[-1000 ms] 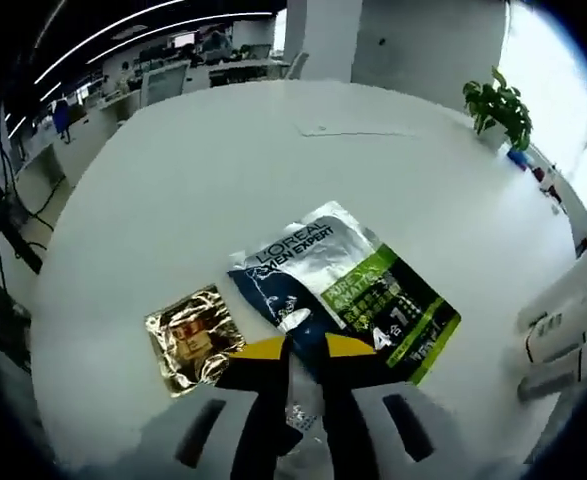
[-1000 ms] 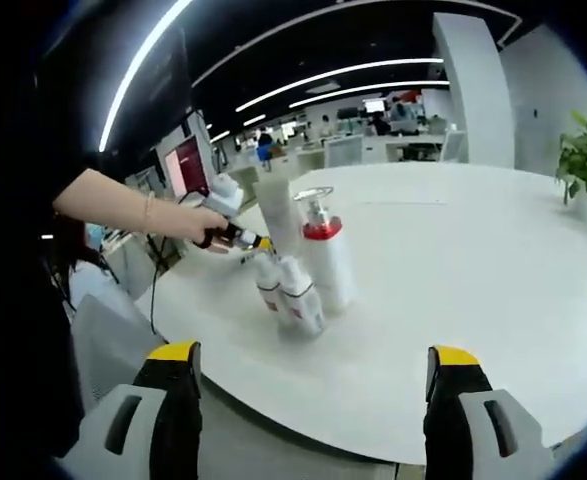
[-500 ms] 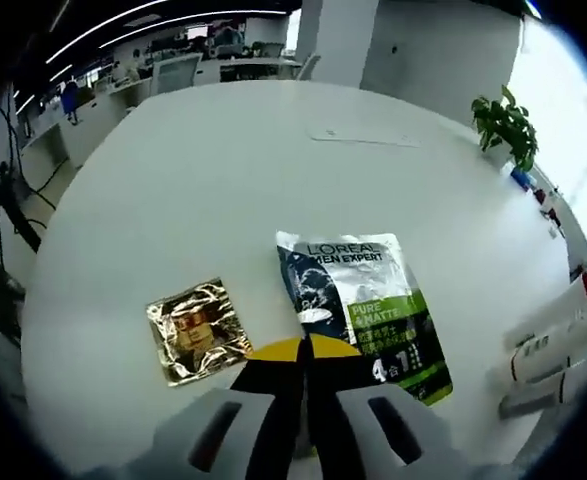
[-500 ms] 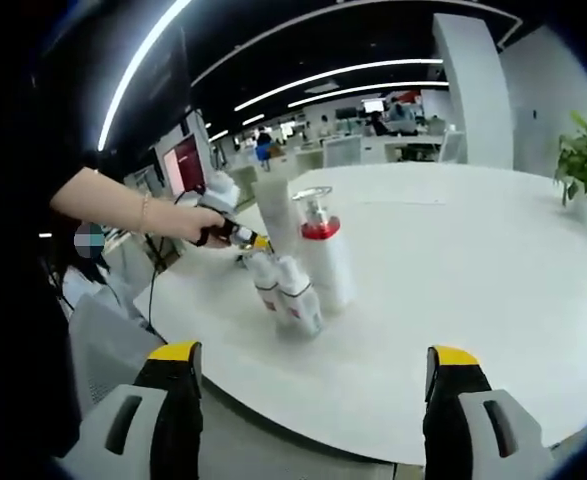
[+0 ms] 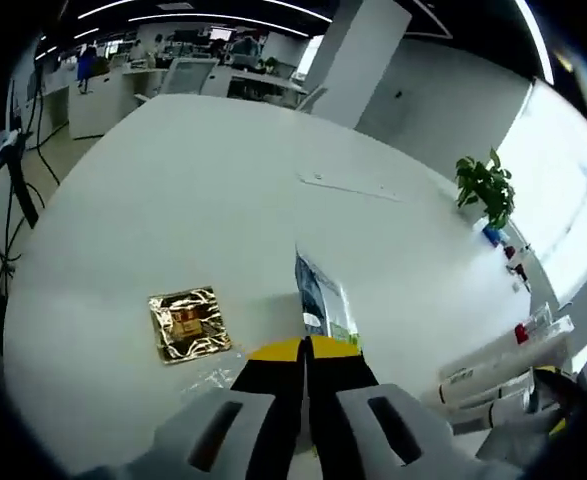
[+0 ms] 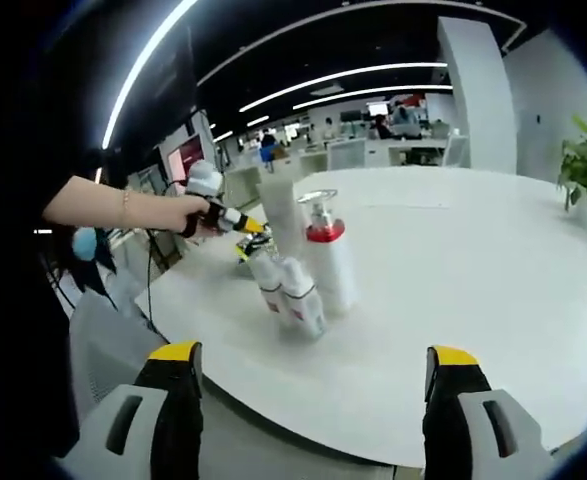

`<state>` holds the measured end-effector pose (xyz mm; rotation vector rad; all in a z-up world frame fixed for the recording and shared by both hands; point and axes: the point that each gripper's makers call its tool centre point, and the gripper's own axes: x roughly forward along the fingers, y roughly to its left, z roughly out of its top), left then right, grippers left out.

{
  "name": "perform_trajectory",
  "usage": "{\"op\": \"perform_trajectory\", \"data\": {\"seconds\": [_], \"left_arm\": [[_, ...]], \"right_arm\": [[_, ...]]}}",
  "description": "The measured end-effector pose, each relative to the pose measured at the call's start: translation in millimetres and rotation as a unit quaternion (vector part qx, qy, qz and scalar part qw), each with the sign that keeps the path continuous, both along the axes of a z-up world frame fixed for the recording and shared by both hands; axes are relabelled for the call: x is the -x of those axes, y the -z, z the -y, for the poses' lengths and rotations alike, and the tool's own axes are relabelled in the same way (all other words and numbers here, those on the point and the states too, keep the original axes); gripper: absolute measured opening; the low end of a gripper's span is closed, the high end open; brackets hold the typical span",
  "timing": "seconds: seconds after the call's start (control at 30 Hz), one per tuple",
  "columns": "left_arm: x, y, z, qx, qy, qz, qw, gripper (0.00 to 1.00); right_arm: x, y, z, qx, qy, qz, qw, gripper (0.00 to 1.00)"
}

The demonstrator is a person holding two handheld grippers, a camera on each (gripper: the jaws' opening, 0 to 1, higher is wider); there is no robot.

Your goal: Arrange the skincare products in the storage area until every visible bottle or jar stands upright without overlapping.

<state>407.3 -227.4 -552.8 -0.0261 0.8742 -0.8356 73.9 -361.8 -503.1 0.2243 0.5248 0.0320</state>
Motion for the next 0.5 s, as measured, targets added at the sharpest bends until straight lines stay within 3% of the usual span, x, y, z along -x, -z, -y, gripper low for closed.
{"op": "perform_trajectory", "data": {"seconds": [0.13,0.5], "left_arm": [[2.6,-2.3,1.6,0.015,-0.005,-0.007,0.9999,0.01],[20.6,-35.4,4.5,0.081,-0.013,-0.032,0.9961,0.00]], "right_arm": [[-0.1,0.8,0.6,0.001,-0.001,0.002,1.0000,0.95],[-1.2,-0.7,-3.5,0.003,-0.013,0.009,0.9999,0.95]]}}
